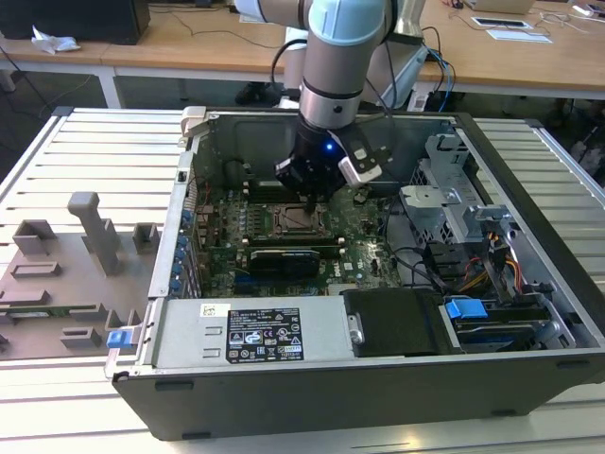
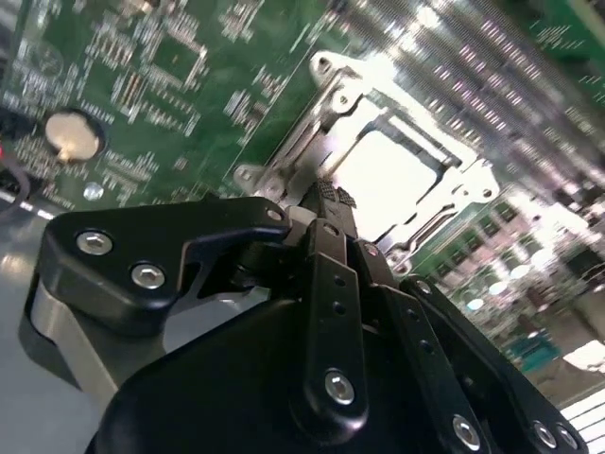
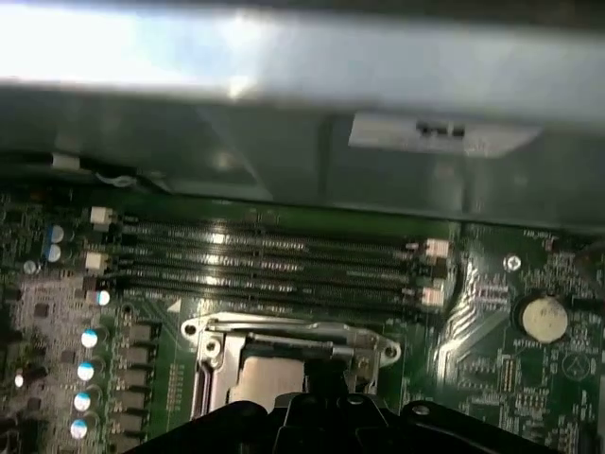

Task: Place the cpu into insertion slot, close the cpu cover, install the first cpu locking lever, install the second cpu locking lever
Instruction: 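Install the first cpu locking lever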

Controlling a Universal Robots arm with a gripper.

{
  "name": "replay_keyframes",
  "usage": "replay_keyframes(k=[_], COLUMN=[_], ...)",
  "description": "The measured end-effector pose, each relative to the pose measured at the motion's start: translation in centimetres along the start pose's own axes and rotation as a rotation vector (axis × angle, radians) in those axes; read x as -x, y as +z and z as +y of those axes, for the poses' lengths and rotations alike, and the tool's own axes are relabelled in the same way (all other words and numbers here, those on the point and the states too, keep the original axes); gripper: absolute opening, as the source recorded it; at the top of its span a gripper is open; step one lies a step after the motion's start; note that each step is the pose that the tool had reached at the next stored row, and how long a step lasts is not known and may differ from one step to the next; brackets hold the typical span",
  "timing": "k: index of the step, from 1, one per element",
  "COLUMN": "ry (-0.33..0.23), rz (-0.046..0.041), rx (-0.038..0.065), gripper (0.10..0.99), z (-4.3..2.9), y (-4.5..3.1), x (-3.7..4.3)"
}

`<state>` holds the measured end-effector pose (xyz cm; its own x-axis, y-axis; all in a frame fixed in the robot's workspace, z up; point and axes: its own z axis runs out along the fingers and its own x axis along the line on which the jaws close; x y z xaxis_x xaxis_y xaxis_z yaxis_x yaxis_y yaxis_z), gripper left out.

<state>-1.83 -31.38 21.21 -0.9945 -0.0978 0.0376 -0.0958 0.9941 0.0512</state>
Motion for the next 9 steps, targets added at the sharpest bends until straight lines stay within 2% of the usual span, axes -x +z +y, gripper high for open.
replay_keyframes(k=[4,6,9], ry=[0.0,0.0,0.0], rz=[-0.0024,-0.0024,-0.0024], rx=[-0.007,-0.007,-0.007], gripper=[0.106,0.106,0.106], z=[-1.28,-1.4,-1.38], y=[-0.05,-0.09,-0.64], x=[-0.3,-0.32,-0.33])
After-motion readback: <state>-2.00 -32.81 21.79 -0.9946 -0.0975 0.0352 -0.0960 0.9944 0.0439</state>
